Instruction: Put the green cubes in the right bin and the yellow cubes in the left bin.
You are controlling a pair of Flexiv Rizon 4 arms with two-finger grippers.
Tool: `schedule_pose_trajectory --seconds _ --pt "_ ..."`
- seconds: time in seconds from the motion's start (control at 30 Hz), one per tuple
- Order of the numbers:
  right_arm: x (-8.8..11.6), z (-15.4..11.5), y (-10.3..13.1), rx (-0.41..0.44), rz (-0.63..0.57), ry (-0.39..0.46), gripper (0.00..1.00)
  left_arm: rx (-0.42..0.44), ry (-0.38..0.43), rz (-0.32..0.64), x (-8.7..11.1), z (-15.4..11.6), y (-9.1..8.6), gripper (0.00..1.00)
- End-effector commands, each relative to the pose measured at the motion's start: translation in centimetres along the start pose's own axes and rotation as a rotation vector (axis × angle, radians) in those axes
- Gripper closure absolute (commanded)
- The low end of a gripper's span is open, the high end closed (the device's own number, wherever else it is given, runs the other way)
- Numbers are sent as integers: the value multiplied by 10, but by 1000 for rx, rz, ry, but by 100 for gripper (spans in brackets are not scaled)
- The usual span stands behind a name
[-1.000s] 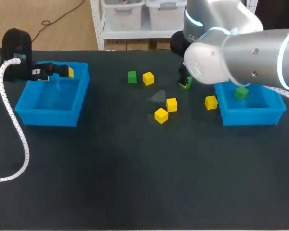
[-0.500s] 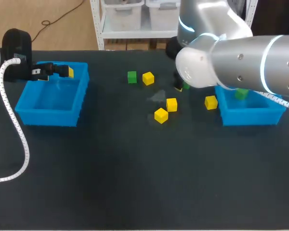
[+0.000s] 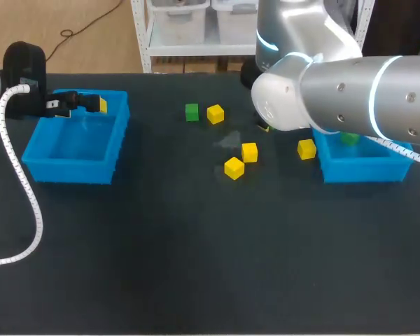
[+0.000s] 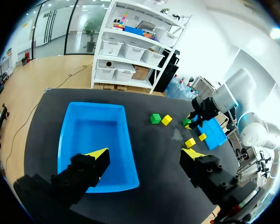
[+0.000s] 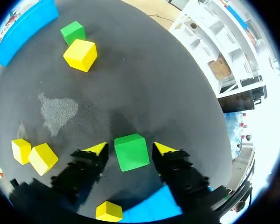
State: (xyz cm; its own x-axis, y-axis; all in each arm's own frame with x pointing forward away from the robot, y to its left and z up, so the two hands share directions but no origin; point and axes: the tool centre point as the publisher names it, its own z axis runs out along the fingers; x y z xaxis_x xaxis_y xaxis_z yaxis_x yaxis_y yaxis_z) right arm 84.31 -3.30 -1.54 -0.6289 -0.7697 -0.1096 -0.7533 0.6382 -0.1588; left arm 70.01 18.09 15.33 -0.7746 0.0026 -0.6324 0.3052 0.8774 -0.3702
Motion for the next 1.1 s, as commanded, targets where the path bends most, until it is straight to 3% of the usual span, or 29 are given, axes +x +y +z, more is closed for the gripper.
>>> schedule_pose_trajectory --seconds 0.03,0.17,0.37,0.43,0.57,0.7,0.87,1.1 --pt "6 -5 2 11 6 -13 100 15 -8 3 2 0 3 0" --pt "4 -21 -4 40 42 -45 100 15 -8 3 2 0 3 0" --pt "11 -79 -19 114 150 -167 100 15 -8 3 2 0 3 0" --pt "23 -105 -27 138 219 -217 100 15 -8 3 2 0 3 0" --pt "55 -131 -43 170 367 -264 100 15 -8 3 2 0 3 0" --pt "90 -140 -57 199 511 -271 100 15 -8 3 2 0 3 0" --pt "123 -132 -63 209 619 -226 100 15 -8 3 2 0 3 0" --pt "138 -113 -59 189 683 -178 100 15 -8 3 2 0 3 0"
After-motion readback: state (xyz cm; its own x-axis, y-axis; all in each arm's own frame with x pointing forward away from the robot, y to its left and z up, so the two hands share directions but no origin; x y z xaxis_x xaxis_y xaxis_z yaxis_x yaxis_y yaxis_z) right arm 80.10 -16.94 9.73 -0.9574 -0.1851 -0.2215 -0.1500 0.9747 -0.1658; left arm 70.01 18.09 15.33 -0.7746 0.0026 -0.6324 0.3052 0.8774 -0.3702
